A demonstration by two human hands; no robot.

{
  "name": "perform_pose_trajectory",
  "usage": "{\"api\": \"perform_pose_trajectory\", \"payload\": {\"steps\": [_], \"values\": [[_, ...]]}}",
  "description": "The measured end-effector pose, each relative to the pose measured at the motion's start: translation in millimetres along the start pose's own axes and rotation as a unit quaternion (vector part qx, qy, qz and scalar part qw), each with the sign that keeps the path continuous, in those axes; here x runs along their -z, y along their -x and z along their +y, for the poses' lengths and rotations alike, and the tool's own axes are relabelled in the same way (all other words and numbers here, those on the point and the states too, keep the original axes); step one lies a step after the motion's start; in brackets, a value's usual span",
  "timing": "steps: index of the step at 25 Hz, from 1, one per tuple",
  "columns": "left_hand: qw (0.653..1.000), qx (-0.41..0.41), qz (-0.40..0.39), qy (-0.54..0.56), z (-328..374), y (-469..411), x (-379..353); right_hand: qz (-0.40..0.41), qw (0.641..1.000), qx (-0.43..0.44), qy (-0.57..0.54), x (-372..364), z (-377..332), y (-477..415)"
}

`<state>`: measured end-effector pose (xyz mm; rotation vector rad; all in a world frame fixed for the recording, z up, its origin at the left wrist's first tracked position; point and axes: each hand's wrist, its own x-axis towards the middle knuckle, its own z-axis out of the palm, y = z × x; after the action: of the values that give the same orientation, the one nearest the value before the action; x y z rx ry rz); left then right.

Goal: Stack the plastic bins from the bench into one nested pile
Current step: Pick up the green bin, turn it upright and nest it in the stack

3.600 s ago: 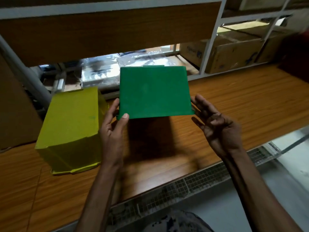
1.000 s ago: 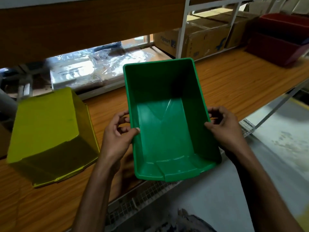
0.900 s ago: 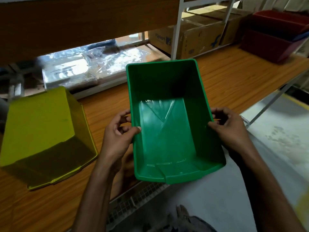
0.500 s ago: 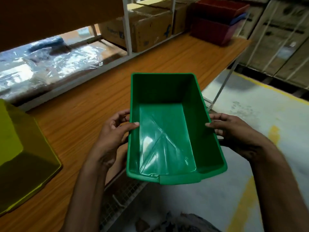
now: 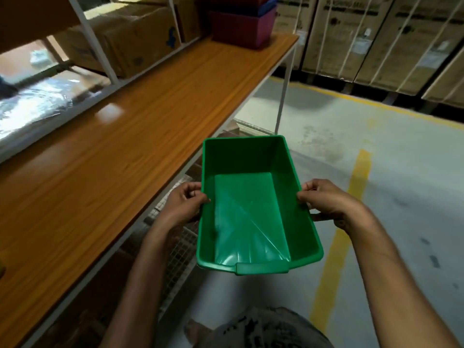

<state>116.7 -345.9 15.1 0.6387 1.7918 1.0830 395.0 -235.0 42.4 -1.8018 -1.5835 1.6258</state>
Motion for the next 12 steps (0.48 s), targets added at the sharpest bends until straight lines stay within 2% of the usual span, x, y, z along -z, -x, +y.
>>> {"api": "perform_pose_trajectory", "payload": {"steps": [7,12], "values": [[0.997,-0.028,-0.023,-0.07,-8.9,-5.5,-104.4,0.097,0.994,0.001,0.042,62.8,67.1,-14.1],[0.992,-0.072,-0.002,-0.107,-8.2,-20.7,-153.4,0.163,0.986,0.004,0.045,84.1,104.7,-28.0]]}}
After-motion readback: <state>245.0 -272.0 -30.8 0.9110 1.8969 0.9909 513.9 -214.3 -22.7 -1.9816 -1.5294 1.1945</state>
